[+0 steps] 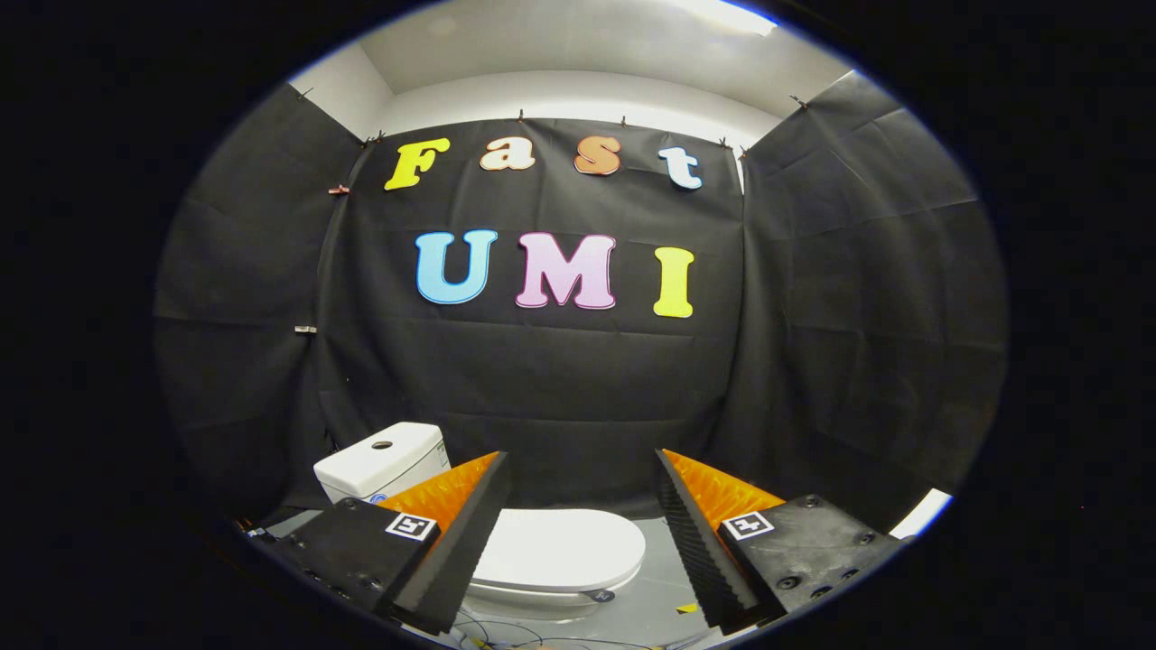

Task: Open the toilet lid.

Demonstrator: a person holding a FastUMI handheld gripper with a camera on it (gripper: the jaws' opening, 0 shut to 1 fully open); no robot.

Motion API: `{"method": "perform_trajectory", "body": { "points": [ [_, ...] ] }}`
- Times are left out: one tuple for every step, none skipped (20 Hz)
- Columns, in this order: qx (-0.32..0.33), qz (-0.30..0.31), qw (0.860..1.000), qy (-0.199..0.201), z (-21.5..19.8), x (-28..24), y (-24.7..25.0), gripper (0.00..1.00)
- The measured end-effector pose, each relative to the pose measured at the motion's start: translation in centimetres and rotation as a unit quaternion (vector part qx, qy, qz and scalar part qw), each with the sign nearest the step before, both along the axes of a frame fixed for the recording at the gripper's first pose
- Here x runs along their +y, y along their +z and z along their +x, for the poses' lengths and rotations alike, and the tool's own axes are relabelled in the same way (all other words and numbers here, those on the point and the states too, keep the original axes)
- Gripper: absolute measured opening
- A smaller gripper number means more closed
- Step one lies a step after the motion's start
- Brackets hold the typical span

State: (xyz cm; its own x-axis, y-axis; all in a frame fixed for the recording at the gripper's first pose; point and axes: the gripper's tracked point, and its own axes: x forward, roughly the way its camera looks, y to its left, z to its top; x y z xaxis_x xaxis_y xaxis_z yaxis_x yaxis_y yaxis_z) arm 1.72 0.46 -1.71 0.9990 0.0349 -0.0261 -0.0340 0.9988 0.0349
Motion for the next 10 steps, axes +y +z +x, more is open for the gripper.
{"method": "perform_trajectory", "body": {
  "points": [
    [0.0, 0.009, 1.0, 0.006, 0.2, 0.3, -0.3, 0.99],
    [0.002, 0.019, 1.0, 0.007, 0.4, 0.0, -0.7, 0.99],
    [0.006, 0.029, 1.0, 0.006, 0.8, -0.3, -1.2, 0.99],
    [0.009, 0.039, 0.999, 0.005, 1.1, -0.5, -1.9, 0.99],
    [0.016, 0.052, 0.999, 0.001, 1.6, -1.0, -2.8, 0.99],
    [0.025, 0.062, 0.998, -0.005, 2.1, -1.5, -3.7, 0.99],
    [0.034, 0.073, 0.997, -0.011, 2.5, -2.0, -4.7, 0.99],
    [0.043, 0.086, 0.995, -0.019, 2.9, -2.7, -5.7, 0.99],
    [0.051, 0.101, 0.993, -0.023, 3.3, -3.1, -6.6, 0.99],
    [0.06, 0.117, 0.991, -0.024, 3.5, -3.3, -7.8, 0.99]
  ]
}}
